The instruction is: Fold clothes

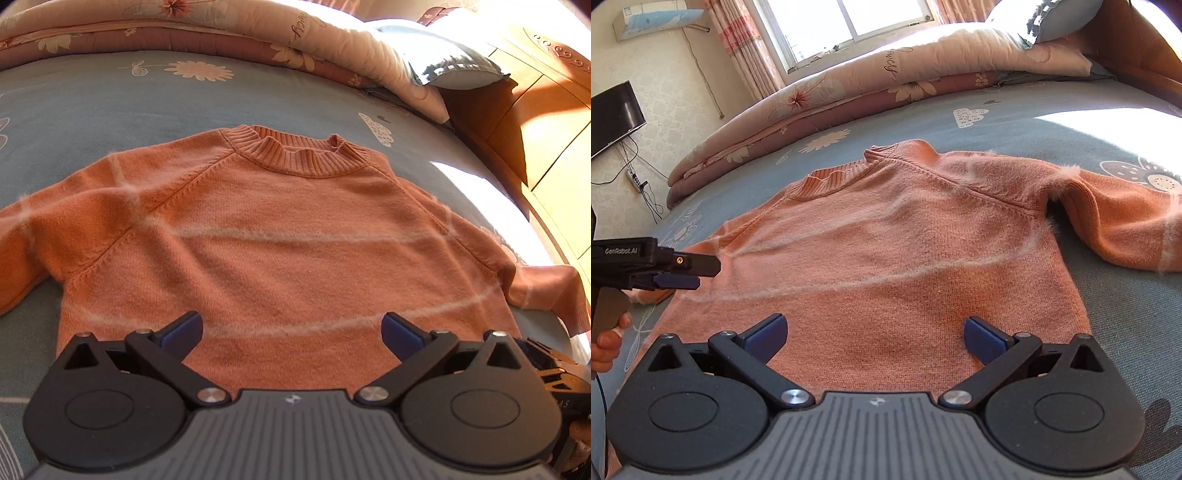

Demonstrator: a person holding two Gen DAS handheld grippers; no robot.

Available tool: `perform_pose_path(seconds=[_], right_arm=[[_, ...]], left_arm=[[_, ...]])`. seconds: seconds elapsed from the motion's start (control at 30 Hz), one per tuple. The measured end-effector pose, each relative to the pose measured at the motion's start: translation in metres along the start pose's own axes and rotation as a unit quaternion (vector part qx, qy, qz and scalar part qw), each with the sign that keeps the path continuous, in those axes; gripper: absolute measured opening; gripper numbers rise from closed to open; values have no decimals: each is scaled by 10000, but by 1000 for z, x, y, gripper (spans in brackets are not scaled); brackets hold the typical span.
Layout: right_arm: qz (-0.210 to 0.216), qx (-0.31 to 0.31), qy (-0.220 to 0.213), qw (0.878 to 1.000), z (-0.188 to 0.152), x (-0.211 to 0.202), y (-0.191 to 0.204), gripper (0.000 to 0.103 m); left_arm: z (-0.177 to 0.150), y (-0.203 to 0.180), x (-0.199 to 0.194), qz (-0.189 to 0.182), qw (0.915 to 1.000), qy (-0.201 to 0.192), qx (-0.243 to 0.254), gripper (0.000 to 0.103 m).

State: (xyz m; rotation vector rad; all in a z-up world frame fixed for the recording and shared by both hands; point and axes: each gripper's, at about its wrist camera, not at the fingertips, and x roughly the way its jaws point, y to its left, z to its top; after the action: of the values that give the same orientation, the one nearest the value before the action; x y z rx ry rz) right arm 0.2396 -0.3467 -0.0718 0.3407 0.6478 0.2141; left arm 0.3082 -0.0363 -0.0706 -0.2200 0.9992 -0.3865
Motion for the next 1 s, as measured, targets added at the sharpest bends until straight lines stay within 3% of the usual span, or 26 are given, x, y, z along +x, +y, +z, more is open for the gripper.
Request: perform_pose_path(seconds=[0.1,0.23,0.3,0.4,0.57,0.67,0.7,0.87,0.93,1.0], right_arm=[[11,179,-140,9997,7,-6,-9,103],[26,417,-327,9986,16,-13,-22,99],[33,536,-421,9977,21,-17,-28,89],[-22,904,-241,9956,34,-7,-57,83],[-165,1521,118,9882,52,18,-108,80],[436,1763,120,9833,52,37,-121,80],[574,1782,125,9822,53,41,-122,80],[444,1495,210,9875,57,48,-116,80],[392,1380,244,9894,59,50,-113,70],[340,1264,278,9910,61,52,-111,45]], left_arm=[[-19,6,-18,25,10000,84,-22,102],[-33,17,-25,-376,9984,-295,314,102],[-38,24,-27,-597,9963,-420,449,102],[-42,32,-32,-841,9940,-557,428,102],[-43,34,-32,-930,9929,-623,400,102],[-45,35,-30,-940,9922,-692,428,102],[-45,34,-30,-934,9920,-717,461,102],[-48,31,-28,-856,9904,-834,701,102],[-50,30,-28,-836,9896,-871,783,102],[-51,29,-29,-823,9891,-885,845,102]])
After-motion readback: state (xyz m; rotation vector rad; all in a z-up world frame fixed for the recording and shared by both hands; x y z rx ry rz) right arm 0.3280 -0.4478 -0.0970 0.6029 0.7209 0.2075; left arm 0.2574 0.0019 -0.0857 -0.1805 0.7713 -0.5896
